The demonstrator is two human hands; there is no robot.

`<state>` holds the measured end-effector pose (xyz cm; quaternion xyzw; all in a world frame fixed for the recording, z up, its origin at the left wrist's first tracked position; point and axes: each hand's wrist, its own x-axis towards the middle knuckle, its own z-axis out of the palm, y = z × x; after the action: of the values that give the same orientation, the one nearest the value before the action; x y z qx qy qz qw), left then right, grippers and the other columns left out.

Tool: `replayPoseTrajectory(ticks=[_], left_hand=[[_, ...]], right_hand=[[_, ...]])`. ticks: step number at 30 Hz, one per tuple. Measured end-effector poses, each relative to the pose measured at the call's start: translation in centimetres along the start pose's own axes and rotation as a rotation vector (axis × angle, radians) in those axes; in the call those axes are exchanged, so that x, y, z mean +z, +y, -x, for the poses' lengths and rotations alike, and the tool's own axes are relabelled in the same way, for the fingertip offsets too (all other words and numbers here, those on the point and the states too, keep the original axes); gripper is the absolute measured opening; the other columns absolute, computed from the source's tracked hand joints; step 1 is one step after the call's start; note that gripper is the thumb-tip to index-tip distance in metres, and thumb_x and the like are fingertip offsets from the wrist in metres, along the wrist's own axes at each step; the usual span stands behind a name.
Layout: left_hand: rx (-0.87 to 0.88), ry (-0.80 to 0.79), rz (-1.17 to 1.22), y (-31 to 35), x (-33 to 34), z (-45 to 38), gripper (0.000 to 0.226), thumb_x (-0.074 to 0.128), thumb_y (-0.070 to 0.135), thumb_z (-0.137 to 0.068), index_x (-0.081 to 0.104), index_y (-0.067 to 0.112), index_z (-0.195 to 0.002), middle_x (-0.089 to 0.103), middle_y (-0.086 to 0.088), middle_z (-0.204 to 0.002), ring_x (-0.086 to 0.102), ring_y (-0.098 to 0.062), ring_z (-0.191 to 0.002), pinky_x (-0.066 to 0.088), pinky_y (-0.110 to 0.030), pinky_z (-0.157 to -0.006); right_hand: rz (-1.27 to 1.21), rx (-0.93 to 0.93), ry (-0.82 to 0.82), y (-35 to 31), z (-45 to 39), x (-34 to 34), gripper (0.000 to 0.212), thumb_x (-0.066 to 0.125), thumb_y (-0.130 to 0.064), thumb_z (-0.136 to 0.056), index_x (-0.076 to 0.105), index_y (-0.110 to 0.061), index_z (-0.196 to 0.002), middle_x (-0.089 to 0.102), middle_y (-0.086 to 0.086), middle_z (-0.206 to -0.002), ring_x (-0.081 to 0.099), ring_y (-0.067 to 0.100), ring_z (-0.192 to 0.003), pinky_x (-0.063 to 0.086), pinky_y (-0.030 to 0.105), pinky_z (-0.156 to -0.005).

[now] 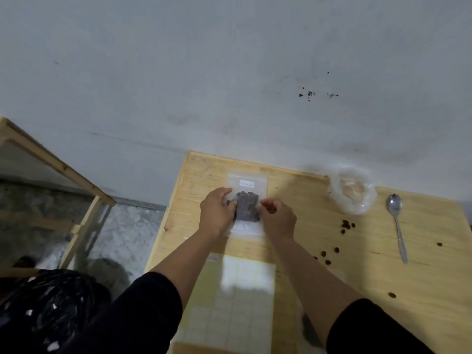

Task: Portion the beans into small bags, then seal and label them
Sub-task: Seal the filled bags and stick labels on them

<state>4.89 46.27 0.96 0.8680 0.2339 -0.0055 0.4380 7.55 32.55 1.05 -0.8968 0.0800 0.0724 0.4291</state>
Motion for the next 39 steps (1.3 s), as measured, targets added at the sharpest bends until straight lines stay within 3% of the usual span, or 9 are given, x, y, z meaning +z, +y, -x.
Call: replayPoseTrajectory(ticks=[4,8,17,20,23,26,29,35,39], left_hand=[[0.047,-0.048,-0.151,-0.1,-0.1,0.1,0.042,0.051,0.022,-0.096,0.049,0.01,-0.135,0.038,-0.009,-0.149,0.032,-0.02,-0.139,0.017,-0.021,-0.11],[0.126,-0.081,-0.23,0.1,-0.4,1.1,0.046,0.041,0.017,-0.098,0.036,0.008,-0.143,0.034,-0.011,-0.15,0.028,-0.024,-0.139,0.021,-0.028,-0.112],[0.447,-0.063,-0.376,0.8,-1.1,6.2,0.043,0.044,0.013,-0.094,0.04,0.005,-0.137,0.048,-0.013,-0.133,0.045,-0.026,-0.12,0.038,-0.03,-0.098],[0.645,-0.094,-0.4,0.4,-0.5,8.6,0.038,0.046,0.007,-0.084,0.057,-0.005,-0.119,0.062,-0.02,-0.109,0.06,-0.033,-0.099,0.049,-0.034,-0.088],[0.743,-0.156,-0.387,-0.4,0.9,11.0,0.036,0.049,0.01,-0.079,0.064,-0.002,-0.11,0.065,-0.015,-0.099,0.063,-0.029,-0.091,0.049,-0.029,-0.087],[0.694,-0.244,-0.331,0.1,2.2,14.0,0.043,0.066,0.01,-0.078,0.058,0.002,-0.12,0.061,-0.013,-0.113,0.06,-0.028,-0.105,0.046,-0.028,-0.091],[0.603,-0.354,-0.352,0.8,3.9,16.4,0.05,0.049,0.022,-0.094,0.036,0.01,-0.141,0.041,-0.009,-0.141,0.04,-0.022,-0.129,0.037,-0.028,-0.101],[0.493,-0.516,-0.435,1.5,7.2,18.9,0.055,0.043,0.029,-0.097,0.025,0.012,-0.146,0.038,-0.008,-0.145,0.034,-0.022,-0.132,0.033,-0.032,-0.107],[0.411,-0.519,-0.427,1.7,9.2,19.5,0.054,0.043,0.033,-0.098,0.025,0.015,-0.146,0.04,-0.008,-0.144,0.034,-0.022,-0.132,0.033,-0.032,-0.106]], right_hand=[[0.157,-0.175,0.013,0.3,0.1,0.3,0.019,0.055,-0.012,-0.089,0.066,-0.005,-0.104,0.056,0.01,-0.108,0.053,0.016,-0.09,0.031,0.009,-0.067],[0.424,-0.405,-0.025,0.1,1.2,0.1,0.035,0.042,-0.01,-0.095,0.054,-0.001,-0.126,0.049,0.014,-0.133,0.043,0.026,-0.126,0.038,0.03,-0.099],[0.725,-0.61,0.016,0.1,7.1,-2.3,0.039,0.065,-0.015,-0.076,0.062,0.009,-0.105,0.066,0.023,-0.104,0.064,0.036,-0.1,0.053,0.043,-0.086],[0.74,-0.55,0.036,1.4,10.0,-3.7,0.042,0.046,-0.021,-0.084,0.058,0.008,-0.111,0.063,0.023,-0.109,0.061,0.037,-0.106,0.051,0.043,-0.091],[0.729,-0.428,0.062,3.5,12.9,-5.1,0.043,0.07,-0.013,-0.074,0.06,0.009,-0.11,0.064,0.025,-0.108,0.063,0.038,-0.104,0.052,0.046,-0.087],[0.762,-0.322,0.089,5.9,15.2,-6.8,0.042,0.072,-0.014,-0.069,0.065,0.008,-0.104,0.068,0.023,-0.103,0.067,0.036,-0.097,0.055,0.044,-0.08],[0.734,-0.202,0.095,8.9,16.5,-8.2,0.043,0.068,-0.016,-0.072,0.063,0.008,-0.108,0.066,0.024,-0.107,0.065,0.036,-0.102,0.054,0.045,-0.082],[0.616,-0.063,0.102,12.6,17.3,-10.4,0.049,0.044,-0.023,-0.096,0.038,0.001,-0.138,0.038,0.015,-0.143,0.034,0.027,-0.134,0.027,0.03,-0.11],[0.475,0.018,0.073,14.3,17.0,-10.8,0.05,0.043,-0.025,-0.096,0.034,-0.005,-0.141,0.034,0.008,-0.148,0.032,0.02,-0.135,0.027,0.025,-0.108]])
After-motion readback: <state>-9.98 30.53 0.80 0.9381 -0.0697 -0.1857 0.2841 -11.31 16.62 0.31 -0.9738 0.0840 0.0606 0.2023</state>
